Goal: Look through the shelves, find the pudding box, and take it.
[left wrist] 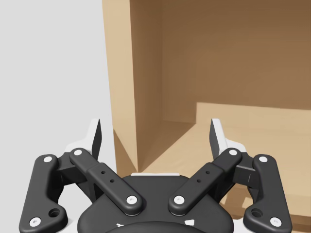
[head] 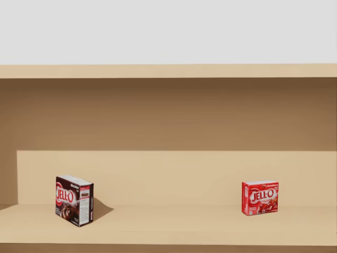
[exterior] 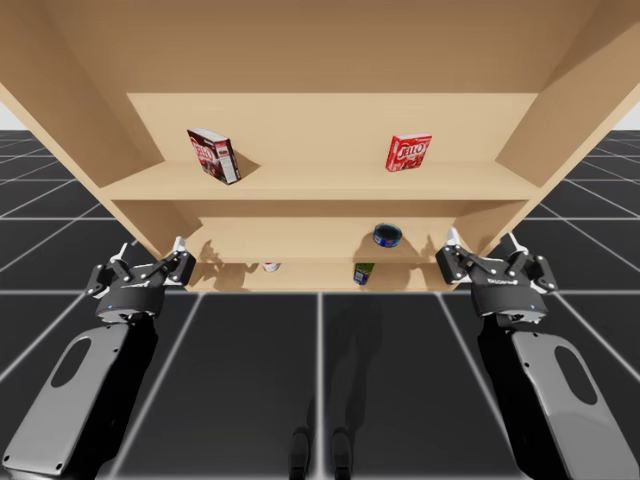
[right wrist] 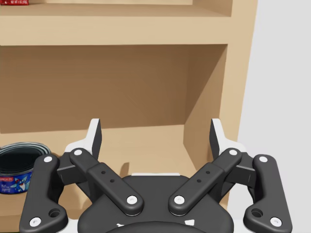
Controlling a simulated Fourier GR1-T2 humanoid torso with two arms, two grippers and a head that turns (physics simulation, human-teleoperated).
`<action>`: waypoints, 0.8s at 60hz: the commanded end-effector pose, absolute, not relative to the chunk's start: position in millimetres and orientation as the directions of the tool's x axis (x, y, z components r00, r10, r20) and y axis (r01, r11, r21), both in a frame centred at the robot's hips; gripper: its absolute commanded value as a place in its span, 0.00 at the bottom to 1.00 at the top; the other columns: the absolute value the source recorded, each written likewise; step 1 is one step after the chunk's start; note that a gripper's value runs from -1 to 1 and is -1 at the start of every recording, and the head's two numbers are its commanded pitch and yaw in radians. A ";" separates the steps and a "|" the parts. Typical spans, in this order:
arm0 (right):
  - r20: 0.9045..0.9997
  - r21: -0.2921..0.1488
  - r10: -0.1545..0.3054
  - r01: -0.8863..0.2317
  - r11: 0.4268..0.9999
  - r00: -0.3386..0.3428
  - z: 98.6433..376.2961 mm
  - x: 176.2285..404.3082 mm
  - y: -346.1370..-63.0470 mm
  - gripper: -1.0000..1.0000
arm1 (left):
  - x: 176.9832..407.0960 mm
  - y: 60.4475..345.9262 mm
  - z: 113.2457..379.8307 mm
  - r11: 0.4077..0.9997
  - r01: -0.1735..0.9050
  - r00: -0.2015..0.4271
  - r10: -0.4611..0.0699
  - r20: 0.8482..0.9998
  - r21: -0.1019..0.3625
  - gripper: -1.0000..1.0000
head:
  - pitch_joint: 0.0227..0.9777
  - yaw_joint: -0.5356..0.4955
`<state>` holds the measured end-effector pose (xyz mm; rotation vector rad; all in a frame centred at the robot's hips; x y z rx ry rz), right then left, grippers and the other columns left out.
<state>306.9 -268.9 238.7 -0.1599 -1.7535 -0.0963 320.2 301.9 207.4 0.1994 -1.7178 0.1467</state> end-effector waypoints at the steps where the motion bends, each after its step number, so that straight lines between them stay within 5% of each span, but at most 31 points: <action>1: 0.981 0.012 0.019 0.155 0.988 -0.194 238.1 303.9 -268.3 0.00 | 320.1 302.0 207.3 0.976 -0.216 -0.149 -0.049 0.988 0.016 0.00 | 0.01 0.54; 8: 0.984 -0.027 0.056 0.169 0.985 -0.171 238.5 307.3 -270.2 0.00 | 320.2 302.0 207.5 0.976 -0.215 -0.150 -0.049 0.988 0.016 0.00 | 0.02 0.54; 35: 0.986 -0.024 0.053 0.176 0.984 -0.161 238.0 308.3 -273.0 0.00 | 321.9 304.1 207.3 0.977 -0.214 -0.153 -0.047 0.987 0.014 0.00 | 0.22 0.80; 48: 0.986 -0.029 0.057 0.176 0.984 -0.158 237.2 308.8 -272.7 0.00 | 318.1 299.2 212.7 0.976 -0.216 -0.157 -0.037 0.987 0.002 0.00 | 0.23 0.83</action>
